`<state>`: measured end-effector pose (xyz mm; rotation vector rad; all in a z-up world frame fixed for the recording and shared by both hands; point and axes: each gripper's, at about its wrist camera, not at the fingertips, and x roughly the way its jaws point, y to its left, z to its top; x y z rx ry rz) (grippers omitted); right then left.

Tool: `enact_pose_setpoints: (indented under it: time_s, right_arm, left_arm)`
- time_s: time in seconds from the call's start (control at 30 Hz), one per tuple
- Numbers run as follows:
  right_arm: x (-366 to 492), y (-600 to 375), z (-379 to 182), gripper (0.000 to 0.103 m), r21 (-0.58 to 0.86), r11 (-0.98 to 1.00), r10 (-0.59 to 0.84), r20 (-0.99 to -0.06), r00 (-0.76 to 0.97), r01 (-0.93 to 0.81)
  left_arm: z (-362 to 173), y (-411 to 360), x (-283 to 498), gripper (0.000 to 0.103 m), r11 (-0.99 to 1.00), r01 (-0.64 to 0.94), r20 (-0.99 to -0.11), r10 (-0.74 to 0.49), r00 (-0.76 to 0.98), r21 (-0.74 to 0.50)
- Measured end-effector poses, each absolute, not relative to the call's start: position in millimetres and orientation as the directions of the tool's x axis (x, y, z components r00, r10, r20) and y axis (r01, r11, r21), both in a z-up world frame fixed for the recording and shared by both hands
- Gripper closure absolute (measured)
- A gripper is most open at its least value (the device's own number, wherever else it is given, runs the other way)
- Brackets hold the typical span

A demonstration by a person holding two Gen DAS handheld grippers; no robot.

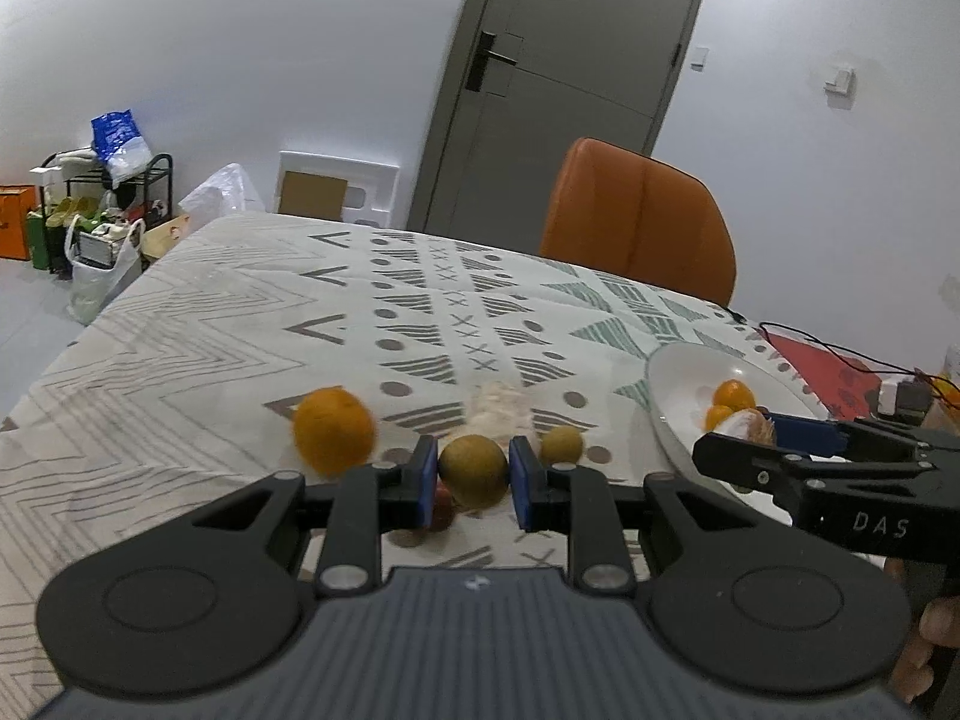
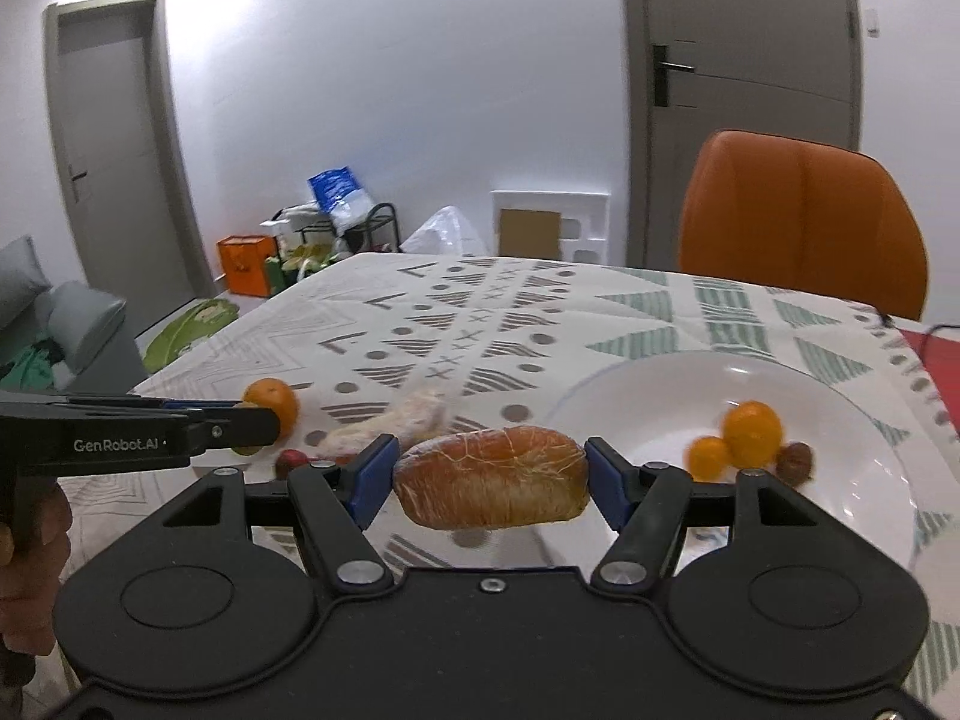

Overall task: Organize fruits
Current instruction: 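Carry the greenish fruit and pomelo segment over the white bowl and open both tools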

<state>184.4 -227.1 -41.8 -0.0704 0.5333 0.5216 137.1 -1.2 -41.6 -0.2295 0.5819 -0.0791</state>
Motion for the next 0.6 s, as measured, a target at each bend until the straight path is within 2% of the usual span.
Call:
enact_pose_setpoints:
  time_s: [0.6]
  right_arm:
    - [181.8, -301.2, -52.3, 0.039, 0.130, 0.920, 0.385, -0.480, 0.788, -0.371]
  left_arm:
    - [-34.8, -68.8, 152.2, 0.079, 0.975, 0.125, -0.537, -0.206, 0.818, -0.183]
